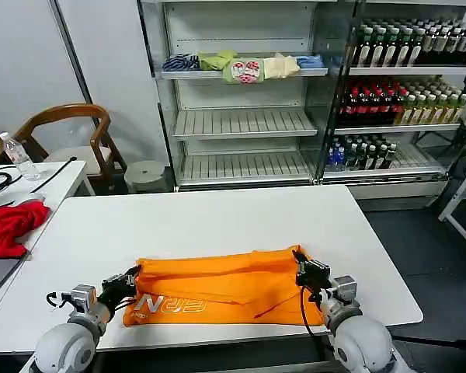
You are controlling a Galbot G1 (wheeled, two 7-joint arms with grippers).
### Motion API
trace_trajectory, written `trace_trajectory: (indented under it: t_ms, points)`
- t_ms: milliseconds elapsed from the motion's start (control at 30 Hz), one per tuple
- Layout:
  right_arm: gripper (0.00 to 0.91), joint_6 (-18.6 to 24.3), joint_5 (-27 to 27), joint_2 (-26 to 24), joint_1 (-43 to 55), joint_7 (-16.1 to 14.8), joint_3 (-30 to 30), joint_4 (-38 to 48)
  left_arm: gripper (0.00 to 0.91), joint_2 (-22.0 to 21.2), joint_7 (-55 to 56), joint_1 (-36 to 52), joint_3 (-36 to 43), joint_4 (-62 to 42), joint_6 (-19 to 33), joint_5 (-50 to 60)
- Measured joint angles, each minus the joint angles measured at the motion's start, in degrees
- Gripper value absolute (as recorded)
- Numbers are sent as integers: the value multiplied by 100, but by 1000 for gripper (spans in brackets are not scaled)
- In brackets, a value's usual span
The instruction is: Fold and organize the clothes.
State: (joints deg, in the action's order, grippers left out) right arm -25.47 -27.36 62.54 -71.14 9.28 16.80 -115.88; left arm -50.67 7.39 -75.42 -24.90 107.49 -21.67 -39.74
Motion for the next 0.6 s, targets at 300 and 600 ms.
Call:
trace_trajectory:
  t_ms: [300, 600]
  points:
    - [907, -31, 107, 11, -398, -11, 84, -196, 907, -2, -14, -107, -24, 46, -81, 41]
    - [907, -72, 438, -55, -791, -70, 329, -395, 907, 16, 141, -304, -197, 286, -175, 50]
